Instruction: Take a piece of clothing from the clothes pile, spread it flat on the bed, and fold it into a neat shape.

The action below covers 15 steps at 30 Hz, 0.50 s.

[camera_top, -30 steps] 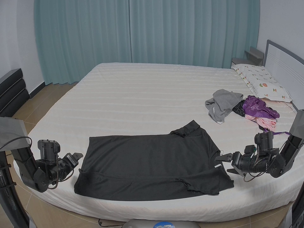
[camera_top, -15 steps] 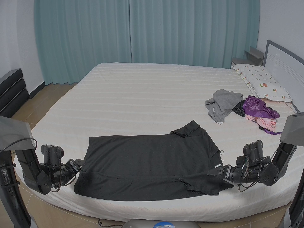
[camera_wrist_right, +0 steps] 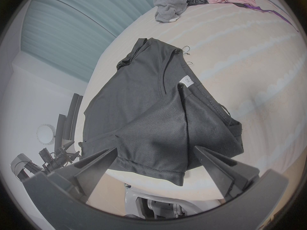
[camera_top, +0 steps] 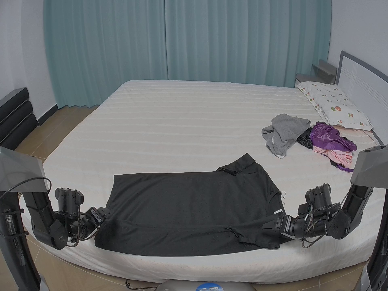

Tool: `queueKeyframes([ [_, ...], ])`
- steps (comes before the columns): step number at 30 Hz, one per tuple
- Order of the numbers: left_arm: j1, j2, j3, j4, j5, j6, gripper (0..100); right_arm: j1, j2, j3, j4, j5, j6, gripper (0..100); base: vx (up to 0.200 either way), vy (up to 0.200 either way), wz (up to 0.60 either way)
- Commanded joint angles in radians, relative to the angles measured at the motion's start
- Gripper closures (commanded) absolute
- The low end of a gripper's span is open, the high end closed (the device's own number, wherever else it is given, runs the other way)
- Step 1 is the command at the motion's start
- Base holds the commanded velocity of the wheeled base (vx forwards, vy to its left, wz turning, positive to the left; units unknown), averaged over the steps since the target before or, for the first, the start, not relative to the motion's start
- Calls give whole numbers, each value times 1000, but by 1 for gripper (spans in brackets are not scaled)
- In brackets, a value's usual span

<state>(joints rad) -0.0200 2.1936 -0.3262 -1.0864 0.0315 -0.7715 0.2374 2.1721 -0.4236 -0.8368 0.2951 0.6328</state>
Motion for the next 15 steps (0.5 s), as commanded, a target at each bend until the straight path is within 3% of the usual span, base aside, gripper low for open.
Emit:
queueKeyframes([
  [1,-1,-11,6,0,1,0,0,-3,28,-7,-1,1,-8,0,0,0,0],
  [14,-1,-51,4,2,2,0,0,8,72,8,-85,-8,-59,0,0,0,0],
  [15,-1,-51,4,2,2,0,0,8,72,8,-85,-8,-59,100,0,0,0],
])
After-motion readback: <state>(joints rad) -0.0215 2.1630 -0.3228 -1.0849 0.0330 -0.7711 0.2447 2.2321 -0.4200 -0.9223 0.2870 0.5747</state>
